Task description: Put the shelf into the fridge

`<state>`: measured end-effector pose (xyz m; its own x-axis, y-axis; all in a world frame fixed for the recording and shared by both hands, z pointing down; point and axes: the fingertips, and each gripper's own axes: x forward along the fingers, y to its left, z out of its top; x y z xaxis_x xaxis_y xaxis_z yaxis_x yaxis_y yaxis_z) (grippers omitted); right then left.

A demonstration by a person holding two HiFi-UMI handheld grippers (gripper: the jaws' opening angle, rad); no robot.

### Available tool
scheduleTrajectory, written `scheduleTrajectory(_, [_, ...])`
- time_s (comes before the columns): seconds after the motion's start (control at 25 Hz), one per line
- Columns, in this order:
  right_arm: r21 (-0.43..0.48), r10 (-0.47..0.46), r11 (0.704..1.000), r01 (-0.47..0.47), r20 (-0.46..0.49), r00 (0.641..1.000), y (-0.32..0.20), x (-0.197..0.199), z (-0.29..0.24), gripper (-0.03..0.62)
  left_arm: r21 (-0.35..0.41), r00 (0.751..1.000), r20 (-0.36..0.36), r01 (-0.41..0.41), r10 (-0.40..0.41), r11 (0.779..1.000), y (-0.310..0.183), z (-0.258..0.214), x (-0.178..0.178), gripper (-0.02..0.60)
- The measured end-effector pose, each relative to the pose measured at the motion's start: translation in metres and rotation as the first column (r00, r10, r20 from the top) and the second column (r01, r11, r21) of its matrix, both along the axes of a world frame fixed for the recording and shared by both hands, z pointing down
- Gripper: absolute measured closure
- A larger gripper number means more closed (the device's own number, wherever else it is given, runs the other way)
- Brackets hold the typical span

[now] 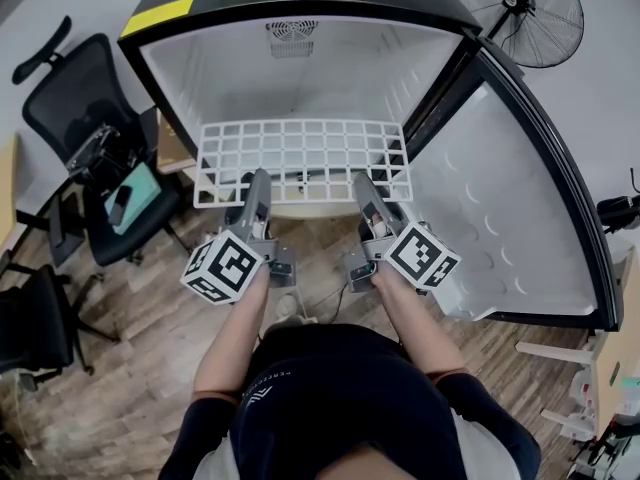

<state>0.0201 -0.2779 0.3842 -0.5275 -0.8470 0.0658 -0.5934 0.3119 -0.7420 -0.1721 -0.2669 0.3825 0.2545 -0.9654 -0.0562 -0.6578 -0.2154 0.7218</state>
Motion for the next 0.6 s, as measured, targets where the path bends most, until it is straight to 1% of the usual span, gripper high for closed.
scheduleTrajectory(0.16, [-0.013, -0.006, 1.0, 0.006, 0.005, 1.0, 0.0, 0.0, 0.003, 0.453, -0.014, 1.0, -0.012, -0.002, 0.002, 1.0, 0.001, 0.003, 0.001, 0.443])
scheduleTrajectory(0.24, [-0.021, -0.005, 1.0, 0.006, 0.006, 1.0, 0.001, 0.001, 0.005, 0.453, -0.025, 1.0, -0.002, 0.006, -0.006, 1.0, 0.003, 0.004, 0.001, 0.445])
scheduleTrajectory(0.4, [-0.017, -0.006, 1.0, 0.006, -0.007, 1.0, 0.0, 0.0, 0.006, 0.456, -0.03, 0.999, -0.032, 0.004, -0.005, 1.0, 0.003, 0.012, 0.001, 0.442])
scheduleTrajectory(0.48, [-0.011, -0.007, 1.0, 0.007, -0.01, 1.0, -0.001, 0.0, 0.005, 0.456, -0.022, 1.0, -0.028, 0.009, -0.01, 1.0, 0.001, 0.01, 0.0, 0.442])
scheduleTrajectory(0.6, [-0.017, -0.013, 1.0, 0.013, -0.012, 1.0, -0.003, -0.001, 0.005, 0.456, -0.03, 1.0, -0.028, 0.002, -0.003, 1.0, 0.0, 0.012, 0.001, 0.44])
